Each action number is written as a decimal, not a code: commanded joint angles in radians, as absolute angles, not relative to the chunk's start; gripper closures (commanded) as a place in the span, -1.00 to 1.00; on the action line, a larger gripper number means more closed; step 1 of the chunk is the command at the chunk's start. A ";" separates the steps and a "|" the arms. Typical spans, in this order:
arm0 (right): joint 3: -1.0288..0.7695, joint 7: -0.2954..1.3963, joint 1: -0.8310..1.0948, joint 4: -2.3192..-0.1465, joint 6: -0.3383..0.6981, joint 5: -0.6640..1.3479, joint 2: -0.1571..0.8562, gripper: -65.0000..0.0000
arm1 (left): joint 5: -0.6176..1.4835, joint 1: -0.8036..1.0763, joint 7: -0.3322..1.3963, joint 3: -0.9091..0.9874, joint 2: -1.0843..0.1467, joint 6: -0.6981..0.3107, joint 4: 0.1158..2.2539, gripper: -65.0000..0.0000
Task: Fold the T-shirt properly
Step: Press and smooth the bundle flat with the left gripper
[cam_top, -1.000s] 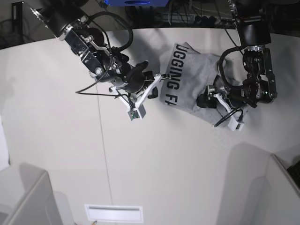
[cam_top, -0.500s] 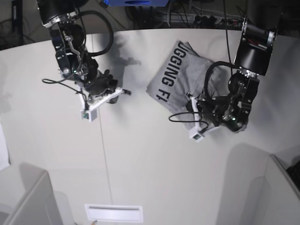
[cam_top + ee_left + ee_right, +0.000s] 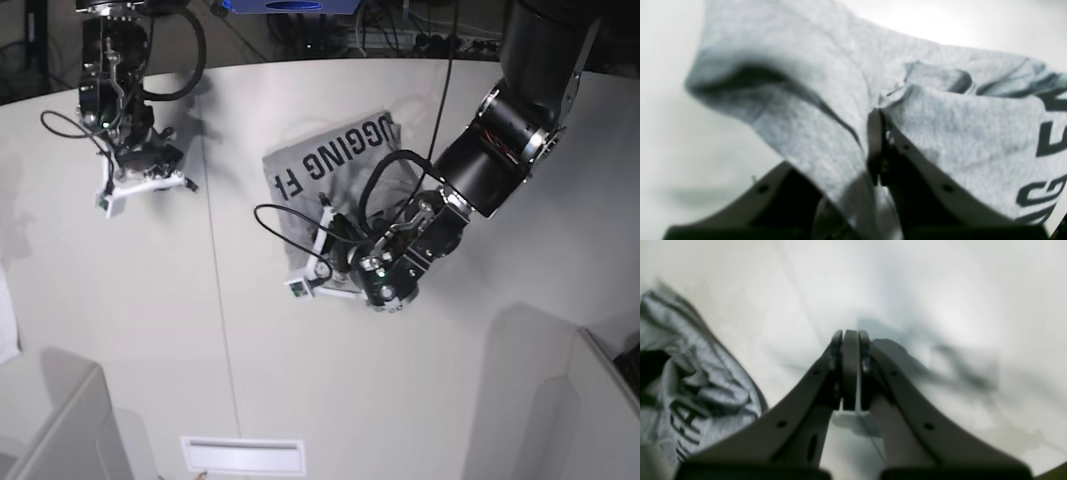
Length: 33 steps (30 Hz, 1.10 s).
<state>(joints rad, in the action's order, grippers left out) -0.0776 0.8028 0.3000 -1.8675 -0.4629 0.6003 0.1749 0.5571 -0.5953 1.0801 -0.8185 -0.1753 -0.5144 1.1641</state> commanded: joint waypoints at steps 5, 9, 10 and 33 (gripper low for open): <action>-0.116 0.746 0.335 -1.886 -0.458 0.613 0.154 1.00 | 0.567 -0.654 1.033 -0.905 -0.145 -0.526 1.176 1.00; -0.111 0.713 0.354 -1.886 -0.458 0.613 0.151 1.00 | 0.567 -0.694 1.027 -0.989 -0.139 -0.526 1.181 1.00; -0.111 0.714 0.355 -1.886 -0.458 0.613 0.151 1.00 | 0.567 -0.700 1.027 -0.998 -0.130 -0.526 1.184 1.00; -0.110 0.714 0.352 -1.883 -0.458 0.611 0.125 1.00 | 0.564 -0.789 0.851 -1.202 -0.125 -0.526 1.205 1.00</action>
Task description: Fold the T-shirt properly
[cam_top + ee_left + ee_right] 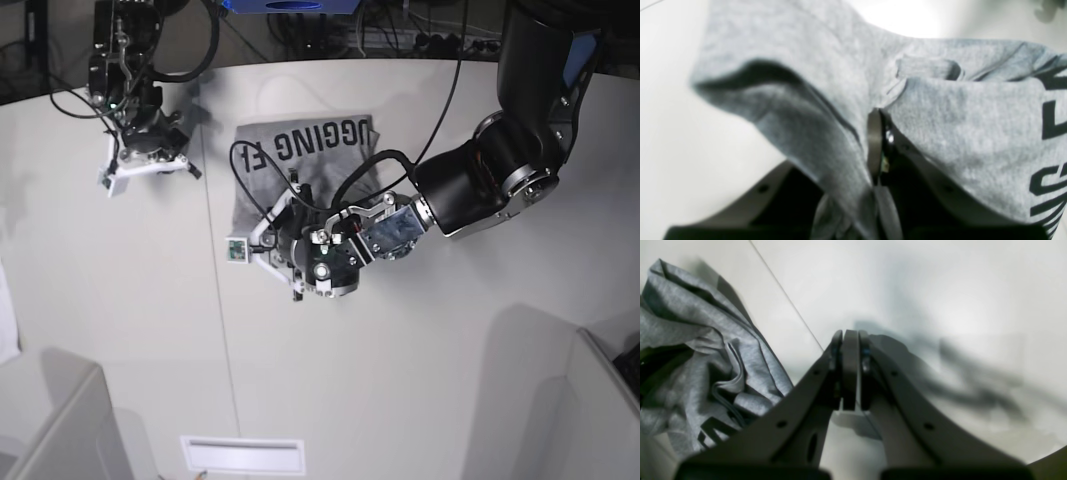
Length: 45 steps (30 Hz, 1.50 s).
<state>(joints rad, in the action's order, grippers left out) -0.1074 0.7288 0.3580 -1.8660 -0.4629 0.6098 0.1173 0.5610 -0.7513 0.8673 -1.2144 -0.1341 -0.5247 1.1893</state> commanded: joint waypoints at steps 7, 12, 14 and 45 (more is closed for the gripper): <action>-0.110 0.716 0.340 -1.882 -0.458 0.611 0.122 1.00 | 0.404 -0.794 0.851 -1.201 -0.124 -0.526 1.210 1.00; -0.110 0.716 0.340 -1.882 -0.458 0.611 0.122 1.00 | 0.392 -0.792 0.851 -1.201 -0.124 -0.526 1.210 0.35; -0.110 0.717 0.340 -1.882 -0.458 0.611 0.122 1.00 | 0.392 -0.792 0.851 -1.199 -0.120 -0.526 1.210 0.00; -0.117 -0.093 0.616 -1.903 -0.064 0.357 0.171 1.00 | -0.062 0.163 0.367 0.025 -0.374 -0.521 1.956 1.00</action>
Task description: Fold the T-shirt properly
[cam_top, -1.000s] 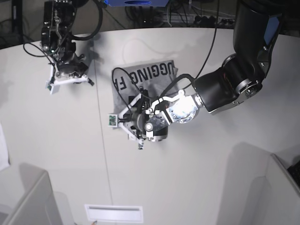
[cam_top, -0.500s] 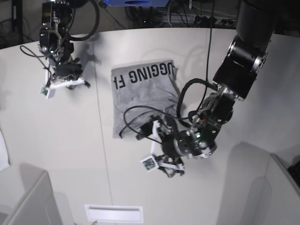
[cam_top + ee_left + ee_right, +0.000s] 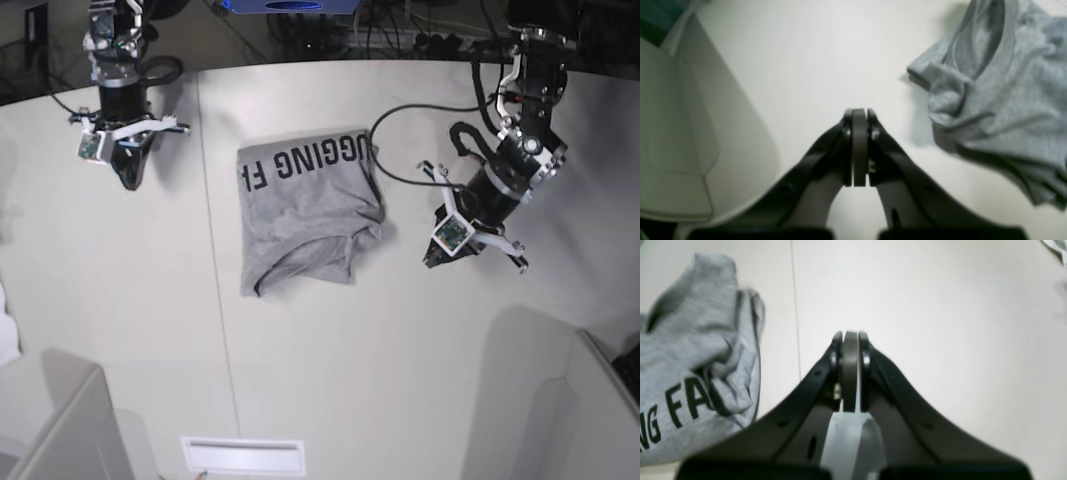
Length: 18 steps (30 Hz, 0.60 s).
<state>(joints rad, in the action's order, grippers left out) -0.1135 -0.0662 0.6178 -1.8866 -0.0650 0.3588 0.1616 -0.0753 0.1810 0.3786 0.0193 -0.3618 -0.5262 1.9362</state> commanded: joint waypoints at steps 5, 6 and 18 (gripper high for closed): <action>-0.143 -0.131 0.661 -1.870 -0.062 0.357 0.206 1.00 | -0.226 0.364 0.004 0.162 -0.383 -0.518 1.949 1.00; -0.148 -0.131 0.677 -1.871 -0.062 0.357 0.206 1.00 | -0.246 0.401 -0.064 0.189 -0.377 -0.518 1.949 1.00; -0.338 -0.130 0.911 -1.839 -0.061 0.300 0.272 1.00 | -0.254 0.846 -0.449 0.463 -0.168 -0.518 1.883 1.00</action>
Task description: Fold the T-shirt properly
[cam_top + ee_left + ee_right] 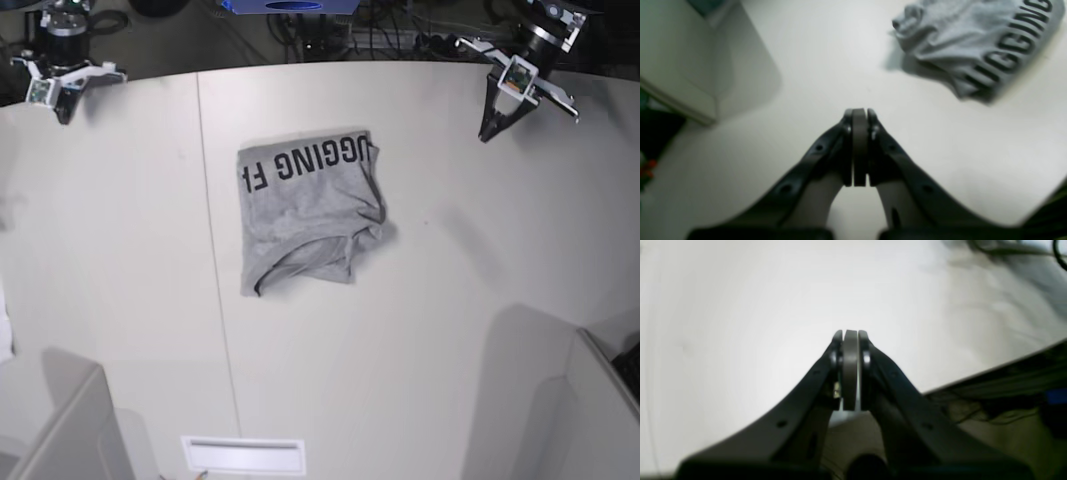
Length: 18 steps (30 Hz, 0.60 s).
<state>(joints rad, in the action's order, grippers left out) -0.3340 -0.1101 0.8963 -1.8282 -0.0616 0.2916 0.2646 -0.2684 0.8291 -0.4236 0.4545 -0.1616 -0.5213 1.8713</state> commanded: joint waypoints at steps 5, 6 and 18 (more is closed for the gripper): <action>-0.203 -0.130 1.044 -1.804 -0.070 0.133 0.394 1.00 | -0.259 0.989 -0.578 0.460 -0.130 -0.518 1.755 1.00; -0.177 -0.130 1.056 -1.793 -0.070 0.130 0.415 1.00 | -0.259 1.009 -0.598 0.456 -0.122 -0.518 1.721 1.00; 0.255 0.087 0.960 -1.596 -0.262 0.358 0.447 1.00 | -0.265 0.881 -0.862 0.407 -0.101 -0.518 0.903 1.00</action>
